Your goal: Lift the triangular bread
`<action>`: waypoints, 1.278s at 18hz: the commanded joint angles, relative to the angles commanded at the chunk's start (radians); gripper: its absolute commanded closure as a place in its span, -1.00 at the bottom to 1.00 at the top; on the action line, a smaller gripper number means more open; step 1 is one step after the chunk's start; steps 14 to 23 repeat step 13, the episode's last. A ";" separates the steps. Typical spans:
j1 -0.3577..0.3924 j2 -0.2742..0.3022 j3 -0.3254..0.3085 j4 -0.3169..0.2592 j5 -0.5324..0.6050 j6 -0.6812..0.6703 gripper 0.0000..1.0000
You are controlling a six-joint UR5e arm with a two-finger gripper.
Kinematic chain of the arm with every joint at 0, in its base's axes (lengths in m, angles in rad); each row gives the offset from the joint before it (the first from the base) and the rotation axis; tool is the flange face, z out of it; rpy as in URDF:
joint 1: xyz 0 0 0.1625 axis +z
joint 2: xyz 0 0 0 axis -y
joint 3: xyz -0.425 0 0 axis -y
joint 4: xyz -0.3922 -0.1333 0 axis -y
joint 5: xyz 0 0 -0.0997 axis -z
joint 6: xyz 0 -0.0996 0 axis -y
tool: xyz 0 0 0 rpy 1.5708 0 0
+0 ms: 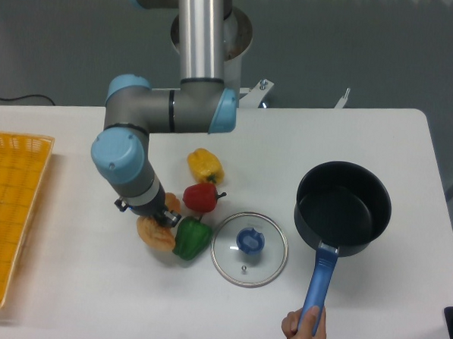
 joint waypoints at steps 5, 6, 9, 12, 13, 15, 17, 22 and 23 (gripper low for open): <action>0.014 0.037 0.014 0.000 -0.006 0.063 0.83; 0.015 0.038 0.015 0.000 -0.008 0.069 0.83; 0.025 0.051 0.014 -0.005 -0.037 0.072 0.83; 0.025 0.052 0.014 -0.034 -0.038 0.072 0.83; 0.025 0.052 0.012 -0.034 -0.038 0.072 0.83; 0.025 0.052 0.012 -0.034 -0.038 0.072 0.83; 0.025 0.052 0.012 -0.034 -0.038 0.072 0.83; 0.025 0.052 0.012 -0.034 -0.038 0.072 0.83; 0.025 0.052 0.012 -0.034 -0.038 0.072 0.83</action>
